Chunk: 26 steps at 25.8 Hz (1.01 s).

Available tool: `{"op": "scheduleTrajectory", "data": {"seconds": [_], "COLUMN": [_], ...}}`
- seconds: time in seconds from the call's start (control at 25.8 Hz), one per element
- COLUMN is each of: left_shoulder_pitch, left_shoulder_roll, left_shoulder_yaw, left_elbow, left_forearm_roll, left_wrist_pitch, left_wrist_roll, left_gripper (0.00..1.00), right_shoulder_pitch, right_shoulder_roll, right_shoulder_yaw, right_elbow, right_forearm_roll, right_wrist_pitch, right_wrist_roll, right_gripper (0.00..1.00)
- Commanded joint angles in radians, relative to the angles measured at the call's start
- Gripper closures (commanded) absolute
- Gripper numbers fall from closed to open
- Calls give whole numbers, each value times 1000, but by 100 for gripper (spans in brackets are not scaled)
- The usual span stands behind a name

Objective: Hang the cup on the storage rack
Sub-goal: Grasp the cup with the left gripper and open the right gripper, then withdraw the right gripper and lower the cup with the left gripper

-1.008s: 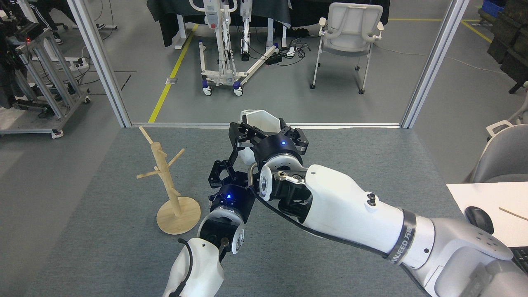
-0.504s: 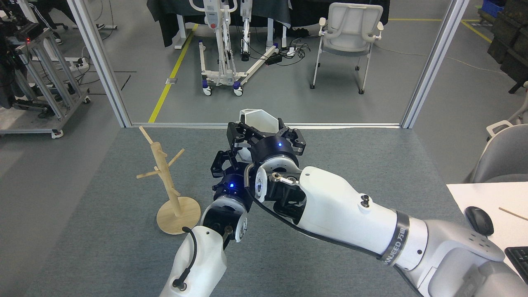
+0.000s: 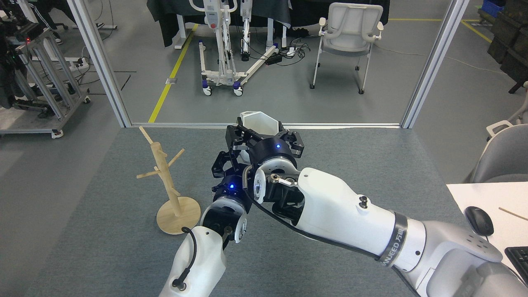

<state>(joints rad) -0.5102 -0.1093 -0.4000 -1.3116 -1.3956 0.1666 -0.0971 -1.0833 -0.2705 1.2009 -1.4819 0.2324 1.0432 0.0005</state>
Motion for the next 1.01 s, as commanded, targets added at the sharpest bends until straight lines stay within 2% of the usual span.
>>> {"op": "scheduleTrajectory", "data": {"seconds": [0.0, 0.35, 0.43, 0.54, 0.62, 0.78, 0.85, 0.89, 0.97], "left_shoulder_pitch": [4, 32, 42, 44, 45, 48, 62, 75, 102], "left_shoulder_roll": [0, 2, 2, 2, 2, 5, 10, 16, 25], "left_shoulder_yaw": [0, -3, -3, -3, -3, -5, -8, -8, -8], "left_elbow": [8, -29, -40, -37, -38, -43, -81, -109, -159], "left_forearm_roll": [-2, -2, -2, 0, -2, -16, -22, -36, -88], "left_wrist_pitch": [-7, -18, -24, -25, -27, -67, -78, -78, -76], "left_wrist_roll": [5, 51, 73, 79, 80, 105, 114, 114, 103], "left_gripper": [54, 56, 56, 56, 57, 60, 61, 61, 61], "right_shoulder_pitch": [3, 3, 0, 0, 3, 17, 78, 112, 167], "right_shoulder_roll": [-1, -6, -13, -22, -52, -130, -167, -176, -180], "right_shoulder_yaw": [-4, -15, -18, -93, -132, -238, -302, -331, -389], "right_elbow": [-6, -41, -61, -67, -66, -43, 23, 71, 169], "right_forearm_roll": [-1, 13, 48, 146, 186, 199, 209, 239, 337], "right_wrist_pitch": [4, 4, 4, -15, -94, -279, -385, -443, -557], "right_wrist_roll": [-4, -5, -10, -51, -77, -96, -97, -97, -102], "right_gripper": [1, 1, 1, 1, 1, 1, 1, 1, 1]}}
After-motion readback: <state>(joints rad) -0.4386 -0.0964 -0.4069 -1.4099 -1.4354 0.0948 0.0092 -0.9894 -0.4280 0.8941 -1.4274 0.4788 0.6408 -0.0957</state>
